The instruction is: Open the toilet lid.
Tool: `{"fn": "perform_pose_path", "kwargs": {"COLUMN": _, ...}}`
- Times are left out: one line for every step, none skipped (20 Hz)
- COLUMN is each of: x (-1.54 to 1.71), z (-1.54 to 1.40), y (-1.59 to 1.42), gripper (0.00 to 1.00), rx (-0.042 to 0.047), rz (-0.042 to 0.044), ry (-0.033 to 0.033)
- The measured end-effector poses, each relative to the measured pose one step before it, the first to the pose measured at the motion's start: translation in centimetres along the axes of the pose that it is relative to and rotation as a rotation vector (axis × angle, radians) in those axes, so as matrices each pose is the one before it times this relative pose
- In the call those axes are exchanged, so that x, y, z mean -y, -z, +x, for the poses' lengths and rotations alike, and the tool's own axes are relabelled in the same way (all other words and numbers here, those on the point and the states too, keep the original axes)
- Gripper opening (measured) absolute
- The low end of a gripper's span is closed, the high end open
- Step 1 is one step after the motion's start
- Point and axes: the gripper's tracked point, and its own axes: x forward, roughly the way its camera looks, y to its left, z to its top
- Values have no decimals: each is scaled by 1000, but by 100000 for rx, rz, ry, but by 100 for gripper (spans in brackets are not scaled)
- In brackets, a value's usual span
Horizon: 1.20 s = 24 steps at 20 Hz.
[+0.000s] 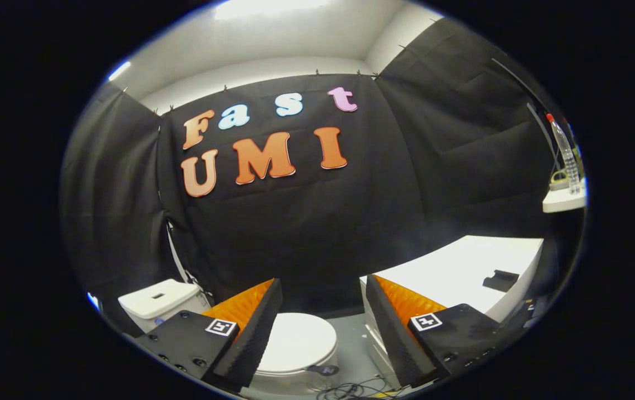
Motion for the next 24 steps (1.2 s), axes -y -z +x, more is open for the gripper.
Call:
{"fn": "perform_pose_path", "kwargs": {"x": -901, "z": 499, "y": 1710, "gripper": 98, "rx": -822, "rz": 2731, "ry": -322}}
{"fn": "perform_pose_path", "kwargs": {"x": -577, "z": 401, "y": 1866, "gripper": 98, "rx": -2484, "rz": 794, "ry": -569}}
{"fn": "perform_pose_path", "kwargs": {"x": -485, "z": 314, "y": 2119, "gripper": 98, "rx": -3241, "rz": -132, "ry": -897}}
{"fn": "perform_pose_path", "kwargs": {"x": -326, "z": 195, "y": 1851, "gripper": 98, "rx": -2846, "rz": -186, "ry": -1500}}
{"fn": "perform_pose_path", "kwargs": {"x": -93, "z": 297, "y": 1480, "gripper": 98, "rx": -2840, "rz": 262, "ry": -1324}}
{"fn": "perform_pose_path", "kwargs": {"x": 240, "z": 201, "y": 1740, "gripper": 98, "rx": -3601, "rz": -48, "ry": -600}}
{"fn": "perform_pose_path", "kwargs": {"x": 681, "z": 231, "y": 1856, "gripper": 98, "rx": -3361, "rz": 242, "ry": 220}}
{"fn": "perform_pose_path", "kwargs": {"x": 758, "z": -101, "y": 1986, "gripper": 98, "rx": -4747, "rz": 938, "ry": 584}}
{"fn": "perform_pose_path", "kwargs": {"x": 887, "z": -160, "y": 2136, "gripper": 98, "rx": -5526, "rz": 1800, "ry": 954}}
{"fn": "perform_pose_path", "kwargs": {"x": 860, "z": -164, "y": 2033, "gripper": 98, "rx": -7053, "rz": 2031, "ry": 1281}}
{"fn": "perform_pose_path", "kwargs": {"x": 709, "z": 460, "y": 1325, "gripper": 99, "rx": -3446, "rz": 2724, "ry": 902}}
{"fn": "perform_pose_path", "kwargs": {"x": 267, "z": 495, "y": 1209, "gripper": 99, "rx": -3644, "rz": 1227, "ry": 698}}
{"fn": "perform_pose_path", "kwargs": {"x": 289, "z": 546, "y": 1198, "gripper": 99, "rx": -3762, "rz": 360, "ry": 1217}}
{"fn": "perform_pose_path", "kwargs": {"x": 144, "z": 497, "y": 1037, "gripper": 99, "rx": -3010, "rz": -12, "ry": 634}}
{"fn": "perform_pose_path", "kwargs": {"x": 237, "z": 209, "y": 796, "gripper": 99, "rx": -2820, "rz": 371, "ry": 847}}
{"fn": "perform_pose_path", "kwargs": {"x": 145, "z": 271, "y": 565, "gripper": 99, "rx": -2047, "rz": 900, "ry": 566}}
{"fn": "perform_pose_path", "kwargs": {"x": 105, "z": 116, "y": 527, "gripper": 99, "rx": -1840, "rz": 948, "ry": 925}}
{"fn": "perform_pose_path", "kwargs": {"x": 67, "z": 197, "y": 461, "gripper": 99, "rx": -1646, "rz": 531, "ry": 867}}
{"fn": "perform_pose_path", "kwargs": {"x": 148, "z": 234, "y": 385, "gripper": 99, "rx": -825, "rz": 470, "ry": 888}}
{"fn": "perform_pose_path", "kwargs": {"x": 65, "z": 189, "y": 161, "gripper": 99, "rx": -775, "rz": 962, "ry": 235}}
{"fn": "perform_pose_path", "kwargs": {"x": 124, "z": 324, "y": 286, "gripper": 99, "rx": -1112, "rz": 1732, "ry": 256}}
{"fn": "perform_pose_path", "kwargs": {"x": 235, "z": 1, "y": 375, "gripper": 98, "rx": -1605, "rz": 3187, "ry": 259}}
{"fn": "perform_pose_path", "kwargs": {"x": 339, "z": 119, "y": 432, "gripper": 98, "rx": -1258, "rz": 3784, "ry": 545}}
{"fn": "perform_pose_path", "kwargs": {"x": 440, "z": 368, "y": 366, "gripper": 98, "rx": -1669, "rz": 3472, "ry": 611}}
